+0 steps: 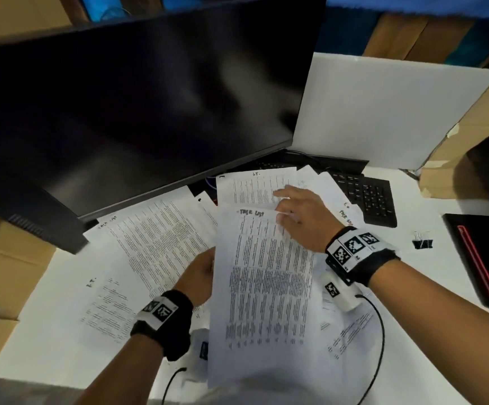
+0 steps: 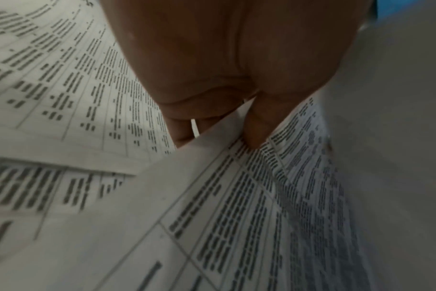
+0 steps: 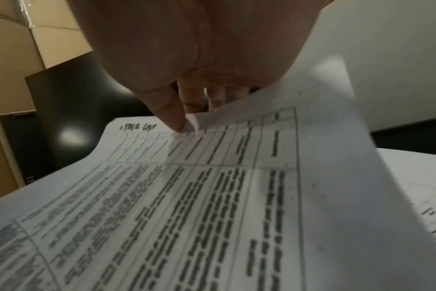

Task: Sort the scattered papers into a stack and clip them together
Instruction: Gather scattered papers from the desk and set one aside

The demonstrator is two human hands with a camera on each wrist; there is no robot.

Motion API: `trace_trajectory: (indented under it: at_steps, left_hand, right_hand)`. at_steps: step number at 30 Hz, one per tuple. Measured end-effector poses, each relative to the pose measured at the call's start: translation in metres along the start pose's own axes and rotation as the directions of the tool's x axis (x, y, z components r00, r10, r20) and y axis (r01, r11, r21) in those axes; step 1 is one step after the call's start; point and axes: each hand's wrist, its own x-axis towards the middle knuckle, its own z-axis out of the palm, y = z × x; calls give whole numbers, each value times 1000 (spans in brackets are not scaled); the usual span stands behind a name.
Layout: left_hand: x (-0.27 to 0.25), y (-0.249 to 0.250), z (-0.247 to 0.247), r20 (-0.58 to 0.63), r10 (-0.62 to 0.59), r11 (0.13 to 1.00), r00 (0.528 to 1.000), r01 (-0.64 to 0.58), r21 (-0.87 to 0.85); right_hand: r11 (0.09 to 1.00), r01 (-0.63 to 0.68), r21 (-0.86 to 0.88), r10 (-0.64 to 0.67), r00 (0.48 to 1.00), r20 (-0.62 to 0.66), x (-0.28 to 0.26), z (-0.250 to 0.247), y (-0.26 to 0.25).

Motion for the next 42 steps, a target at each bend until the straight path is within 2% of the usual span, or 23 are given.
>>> trace_trajectory:
  at_steps: [2,4,5,8,10,12,13,16,17,19,20,21,22,25,27,29,33,35,38,40,42]
  left_hand:
    - [-7,-3,3,13,11,999,1000,-10,-51]
    - [-15,-7,2,-76,88,996,993,-85,37]
    - [-16,-11,-2,-133,91,996,987,-88,33]
    - [-21,-18,-6,-191,62,996,980,-73,-51]
    - [-23,-16,0,-228,121,992,966,-108,69]
    - [-22,-11,4,-263,180,979,948,-148,139]
    - [-23,-8,5,-301,168,983,939,-137,123]
    - [-22,-10,-9,-420,92,993,903,-116,-31]
    - [-21,-10,-14,-443,68,991,894,-111,-73]
    - [-20,-11,-23,-478,12,978,878,-109,-176]
    - [-19,-14,-27,-483,-14,972,876,-101,-212]
    - [-19,-13,-27,-471,-22,969,882,-97,-228]
    - [-16,-15,-29,-463,-29,970,886,-86,-226]
    - [-17,-15,-32,-399,-33,978,916,-52,-200]
    - [-16,-12,-44,-430,1,988,903,-68,-140]
    - [-12,-8,-67,-560,54,989,826,-121,-84]
    - [0,0,-121,-796,129,991,591,-114,76]
    - [3,7,-145,-865,134,991,484,-84,107]
    - [4,11,-170,-934,50,999,353,4,54]
    - [6,9,-182,-953,-33,997,302,70,-12]
    - [9,5,-188,-943,-80,996,322,48,-69]
  right_hand:
    - [999,46,-16,-46,999,-1,1,2,-3]
    - [995,101,-5,-101,995,-10,0,3,-6]
    - [992,123,-7,-123,992,-3,0,5,-7]
    - [987,154,-55,-153,988,20,0,8,-16]
    - [987,155,-49,-155,988,4,1,10,-23]
    - [994,107,9,-106,993,-43,3,12,-28]
    - [996,70,58,-65,994,-90,3,13,-28]
    - [942,-99,320,187,948,-257,2,18,-27]
    - [875,-158,457,295,923,-247,2,24,-23]
    - [649,-294,702,444,895,-35,-1,35,-19]
    - [555,-361,749,451,888,93,-3,43,-17]
    - [505,-407,762,431,883,186,-4,51,-16]
    - [491,-431,757,413,881,233,-5,57,-19]
    - [555,-407,726,409,893,187,-5,68,-31]
    - [577,-402,711,419,893,165,-4,71,-31]
    - [598,-417,684,441,884,154,-4,73,-28]
    - [629,-467,622,479,863,164,-6,75,-23]
    - [636,-480,605,492,856,161,-7,77,-24]
    - [658,-505,558,505,846,171,-10,80,-23]
    - [664,-520,537,517,838,173,-10,82,-23]
    - [664,-532,525,528,831,175,-9,83,-23]
